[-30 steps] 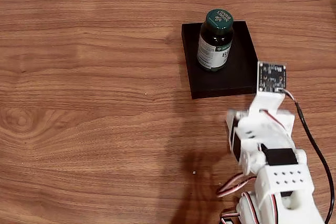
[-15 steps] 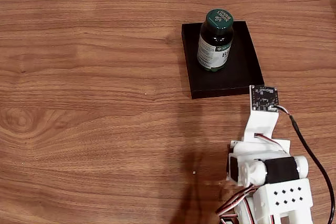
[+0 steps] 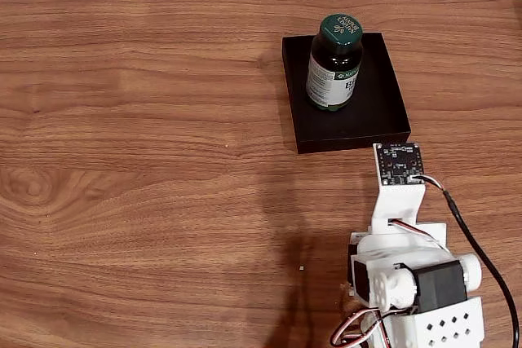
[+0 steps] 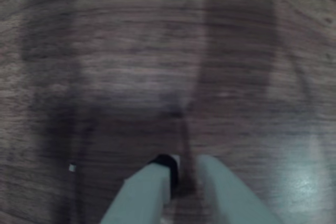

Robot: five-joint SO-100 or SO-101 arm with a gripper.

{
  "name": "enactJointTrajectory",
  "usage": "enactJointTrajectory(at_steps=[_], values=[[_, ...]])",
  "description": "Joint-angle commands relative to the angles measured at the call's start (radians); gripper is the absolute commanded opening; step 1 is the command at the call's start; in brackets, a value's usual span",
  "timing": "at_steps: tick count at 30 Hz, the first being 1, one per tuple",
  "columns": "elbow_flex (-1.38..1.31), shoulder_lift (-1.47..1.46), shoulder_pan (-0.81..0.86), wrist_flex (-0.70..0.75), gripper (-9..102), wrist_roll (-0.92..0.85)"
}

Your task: Pick up the pill bottle and place it in the black box.

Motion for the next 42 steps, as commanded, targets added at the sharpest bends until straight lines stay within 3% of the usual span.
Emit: enactJointTrajectory(at_steps=[1, 42], values=[[-0.014, 0.005, -0.003, 0.170, 0, -0.011], [-0.014, 0.038, 0.003, 0.181, 3, -0.057]])
